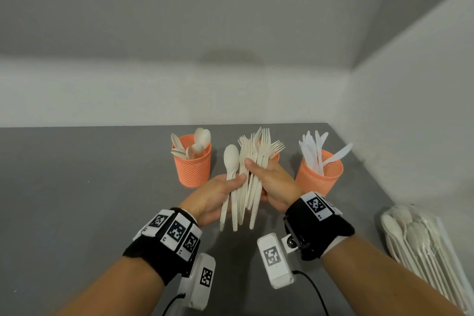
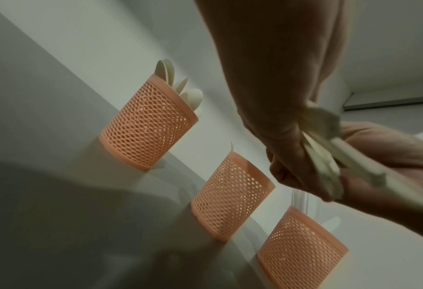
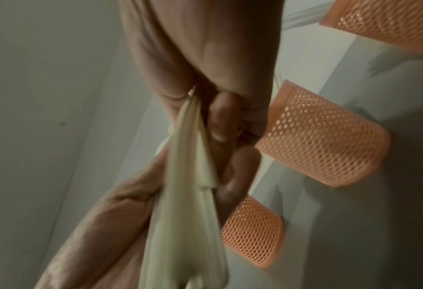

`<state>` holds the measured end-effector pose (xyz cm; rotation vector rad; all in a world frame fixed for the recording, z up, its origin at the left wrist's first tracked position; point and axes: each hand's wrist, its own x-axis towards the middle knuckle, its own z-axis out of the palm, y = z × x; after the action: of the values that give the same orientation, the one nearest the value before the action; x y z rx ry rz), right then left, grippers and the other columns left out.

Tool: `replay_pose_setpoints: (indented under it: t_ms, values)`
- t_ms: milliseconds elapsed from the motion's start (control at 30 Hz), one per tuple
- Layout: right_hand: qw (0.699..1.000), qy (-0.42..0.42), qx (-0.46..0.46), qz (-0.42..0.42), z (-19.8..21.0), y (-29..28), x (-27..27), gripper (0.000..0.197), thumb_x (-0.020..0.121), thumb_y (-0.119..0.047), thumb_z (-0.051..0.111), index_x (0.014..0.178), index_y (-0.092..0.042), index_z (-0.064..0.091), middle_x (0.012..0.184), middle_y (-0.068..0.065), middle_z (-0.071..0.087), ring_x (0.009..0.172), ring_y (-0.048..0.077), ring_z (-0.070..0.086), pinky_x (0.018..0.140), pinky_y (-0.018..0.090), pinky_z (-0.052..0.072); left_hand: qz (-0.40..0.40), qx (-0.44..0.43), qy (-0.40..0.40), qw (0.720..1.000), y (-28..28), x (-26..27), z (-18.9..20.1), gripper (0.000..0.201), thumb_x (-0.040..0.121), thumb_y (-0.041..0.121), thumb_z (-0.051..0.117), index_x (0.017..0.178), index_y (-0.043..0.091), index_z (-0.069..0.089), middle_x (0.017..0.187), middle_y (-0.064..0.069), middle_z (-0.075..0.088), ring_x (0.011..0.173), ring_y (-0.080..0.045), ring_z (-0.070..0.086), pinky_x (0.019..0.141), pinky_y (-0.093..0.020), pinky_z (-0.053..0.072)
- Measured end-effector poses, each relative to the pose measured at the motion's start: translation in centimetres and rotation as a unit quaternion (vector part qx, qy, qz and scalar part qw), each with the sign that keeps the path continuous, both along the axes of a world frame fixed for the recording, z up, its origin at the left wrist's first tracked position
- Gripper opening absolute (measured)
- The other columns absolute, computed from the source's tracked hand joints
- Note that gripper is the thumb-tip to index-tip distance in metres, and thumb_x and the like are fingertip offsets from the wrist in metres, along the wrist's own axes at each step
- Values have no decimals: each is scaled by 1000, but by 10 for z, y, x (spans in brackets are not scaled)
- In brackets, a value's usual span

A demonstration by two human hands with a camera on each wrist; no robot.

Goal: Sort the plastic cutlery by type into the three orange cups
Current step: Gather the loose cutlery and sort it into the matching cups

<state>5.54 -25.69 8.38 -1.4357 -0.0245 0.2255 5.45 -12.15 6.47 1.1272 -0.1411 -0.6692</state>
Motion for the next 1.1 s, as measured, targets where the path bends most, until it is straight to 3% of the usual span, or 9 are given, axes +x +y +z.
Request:
replay_pose_setpoints:
  t_ms: [100, 167, 267, 433, 567, 700, 900, 1033, 1100]
  values:
    - [999, -6, 13, -34, 3, -7, 12, 32, 98, -23, 40, 112, 3, 53, 80, 8, 64, 70, 18, 66, 59, 26, 55, 8, 17, -5, 1000, 2, 3, -3, 34, 99, 20, 38, 118, 0, 57, 114, -21, 65, 103, -31, 64, 89, -45, 51]
    - [994, -37, 21, -101, 15, -14, 22, 26, 99, -24, 37, 98, -3, 53, 73, 7, 59, 63, 18, 60, 60, 28, 53, 63, 53, -29, 996, 4, 6, -4, 30, 99, 20, 38, 112, 3, 59, 99, -14, 65, 81, -19, 68, 76, -37, 57]
    - [970, -119, 4, -210, 33, -26, 41, 14, 99, -22, 36, 106, -13, 45, 70, 0, 52, 59, 11, 52, 54, 21, 49, 156, 154, -124, 968, 8, 8, -5, 26, 99, 18, 39, 115, 5, 56, 71, -2, 49, 43, -2, 45, 46, -21, 46]
    - [932, -207, -71, -289, 26, -28, 68, 16, 97, -16, 39, 113, -17, 40, 81, -3, 53, 73, 8, 56, 76, 21, 47, 198, 278, -293, 893, 13, 4, -2, 13, 96, 25, 47, 96, 39, 45, 98, 7, 51, 85, -2, 47, 73, -14, 37]
    - [942, -192, -140, -237, -1, -24, 73, 40, 90, -8, 50, 127, -18, 36, 109, -2, 49, 94, 10, 52, 91, 21, 44, 171, 346, -363, 848, 22, -1, -3, 23, 97, 25, 37, 108, 8, 48, 106, -14, 52, 97, -25, 48, 82, -30, 40]
    - [940, -158, -227, -200, -21, -20, 78, 36, 90, -8, 49, 125, -17, 41, 96, -5, 52, 98, 21, 56, 93, 35, 46, 176, 390, -418, 801, 25, 1, -3, 17, 95, 14, 47, 108, 5, 53, 103, -10, 51, 91, -21, 47, 80, -30, 39]
    - [874, -151, -457, -61, -13, -19, 86, 16, 92, -17, 46, 101, -8, 55, 97, 8, 54, 92, 23, 51, 78, 29, 36, 190, 386, -338, 837, 28, 4, -6, 16, 92, 17, 54, 103, 6, 55, 92, -14, 62, 85, -26, 56, 79, -36, 45]
    - [874, -141, -456, -86, -2, -25, 75, 52, 88, -26, 57, 134, -9, 37, 134, 15, 39, 125, 27, 41, 105, 40, 37, 196, 288, -263, 900, 32, 7, 2, 14, 96, 24, 45, 86, 18, 50, 73, 2, 53, 68, -13, 47, 68, -26, 40]
    - [858, -204, -449, -143, 8, -30, 51, 53, 88, -22, 58, 135, -9, 37, 133, 16, 40, 124, 27, 41, 103, 35, 37, 214, 206, -214, 931, 38, 16, 13, 13, 97, 14, 43, 87, 14, 51, 72, 2, 54, 64, -11, 50, 66, -24, 41]
